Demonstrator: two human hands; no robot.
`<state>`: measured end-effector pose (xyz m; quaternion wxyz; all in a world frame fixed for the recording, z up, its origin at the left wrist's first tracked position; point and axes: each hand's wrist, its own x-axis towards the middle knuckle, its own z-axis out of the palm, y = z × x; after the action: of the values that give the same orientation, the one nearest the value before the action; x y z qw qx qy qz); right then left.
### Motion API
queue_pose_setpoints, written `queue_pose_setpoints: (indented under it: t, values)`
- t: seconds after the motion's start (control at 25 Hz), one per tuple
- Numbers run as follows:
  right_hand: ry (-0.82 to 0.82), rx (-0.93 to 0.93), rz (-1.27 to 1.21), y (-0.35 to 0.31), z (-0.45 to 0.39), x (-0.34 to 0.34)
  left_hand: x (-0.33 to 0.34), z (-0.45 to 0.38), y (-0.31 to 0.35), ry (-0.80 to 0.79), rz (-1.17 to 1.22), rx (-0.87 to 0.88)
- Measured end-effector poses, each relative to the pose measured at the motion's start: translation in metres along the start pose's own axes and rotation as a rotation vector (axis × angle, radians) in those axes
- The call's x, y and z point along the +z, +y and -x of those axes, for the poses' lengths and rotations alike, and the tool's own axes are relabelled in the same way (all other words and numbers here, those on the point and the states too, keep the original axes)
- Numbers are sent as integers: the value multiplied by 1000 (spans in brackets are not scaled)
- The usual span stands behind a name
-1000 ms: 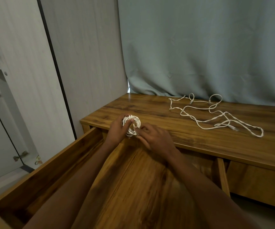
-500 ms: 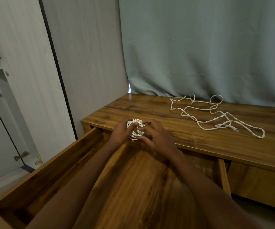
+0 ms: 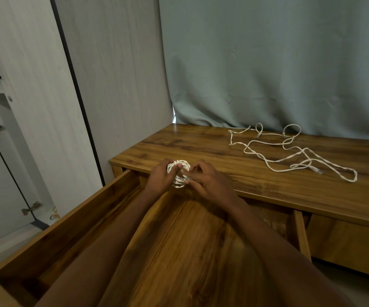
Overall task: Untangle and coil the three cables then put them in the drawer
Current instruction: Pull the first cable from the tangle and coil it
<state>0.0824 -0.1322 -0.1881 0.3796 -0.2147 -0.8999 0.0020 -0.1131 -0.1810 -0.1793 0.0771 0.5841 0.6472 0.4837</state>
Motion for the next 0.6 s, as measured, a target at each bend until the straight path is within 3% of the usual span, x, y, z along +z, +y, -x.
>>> queue_pose_setpoints:
  t: [0.24,0.4,0.6]
  values:
    - [-16,-69,91,-3,0,-5,3,-4,1,-34,155,-108]
    - [99,15,1,-7,2,-8,3,-4,7,-69,219,-182]
    - [183,-118,13,2,3,-3,4,1,20,-74,328,-247]
